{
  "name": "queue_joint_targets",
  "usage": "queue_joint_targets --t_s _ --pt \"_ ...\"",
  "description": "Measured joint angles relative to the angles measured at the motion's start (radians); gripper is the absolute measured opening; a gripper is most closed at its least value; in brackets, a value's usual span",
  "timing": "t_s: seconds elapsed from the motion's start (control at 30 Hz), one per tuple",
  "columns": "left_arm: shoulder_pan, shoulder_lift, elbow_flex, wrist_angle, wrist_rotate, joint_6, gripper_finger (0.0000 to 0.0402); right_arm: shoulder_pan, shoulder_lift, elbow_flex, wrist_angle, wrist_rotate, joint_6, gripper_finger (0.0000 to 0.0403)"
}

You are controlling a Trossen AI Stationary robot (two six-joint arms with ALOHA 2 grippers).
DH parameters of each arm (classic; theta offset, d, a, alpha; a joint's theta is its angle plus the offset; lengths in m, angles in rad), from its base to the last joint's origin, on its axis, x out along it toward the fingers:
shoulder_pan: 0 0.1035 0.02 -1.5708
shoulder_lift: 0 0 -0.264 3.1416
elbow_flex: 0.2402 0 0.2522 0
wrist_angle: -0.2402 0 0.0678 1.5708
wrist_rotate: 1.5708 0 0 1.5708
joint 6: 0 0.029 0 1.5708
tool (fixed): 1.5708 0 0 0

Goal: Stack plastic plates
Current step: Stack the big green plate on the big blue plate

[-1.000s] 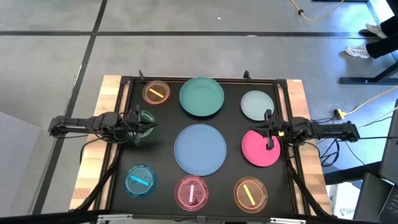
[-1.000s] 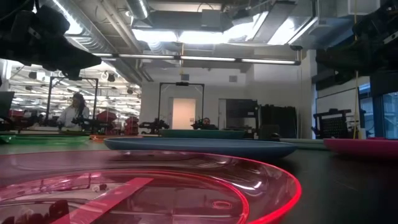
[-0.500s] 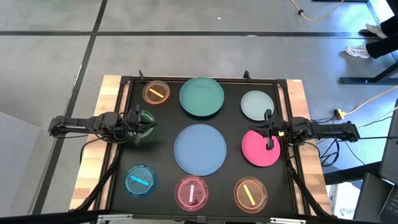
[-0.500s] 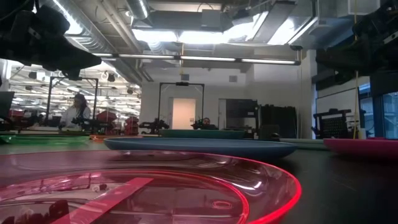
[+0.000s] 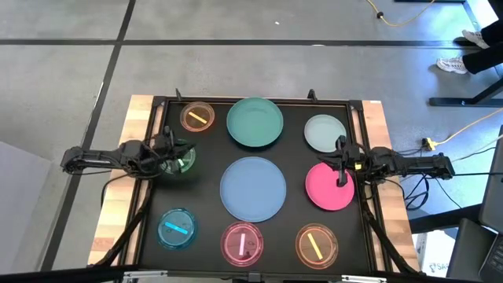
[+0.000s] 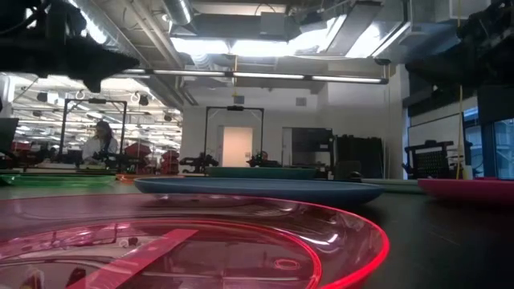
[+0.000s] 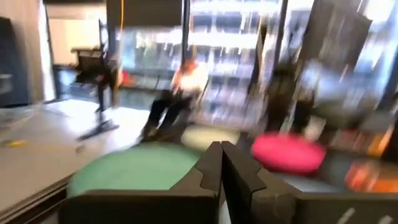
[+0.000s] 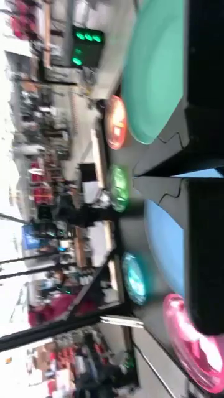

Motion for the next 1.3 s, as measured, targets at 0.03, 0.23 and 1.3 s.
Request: queue_joint_targets --t_s 0.03,0.23,1.3 --pt "0.0 0.001 0.0 0.02 0.014 -0.027 0.0002 0.0 0.002 0.0 0.014 -0.002 -0.004 0.0003" --pt "0.0 0.087 0.0 0.232 0.211 -0.005 0.0001 0.0 0.035 0.002 0.105 -0.017 -0.026 0.0003" --pt "0.145 1.381 0.615 0.574 0.201 0.116 0.0 0.0 0.266 0.122 0.022 0.084 -0.235 0.0003"
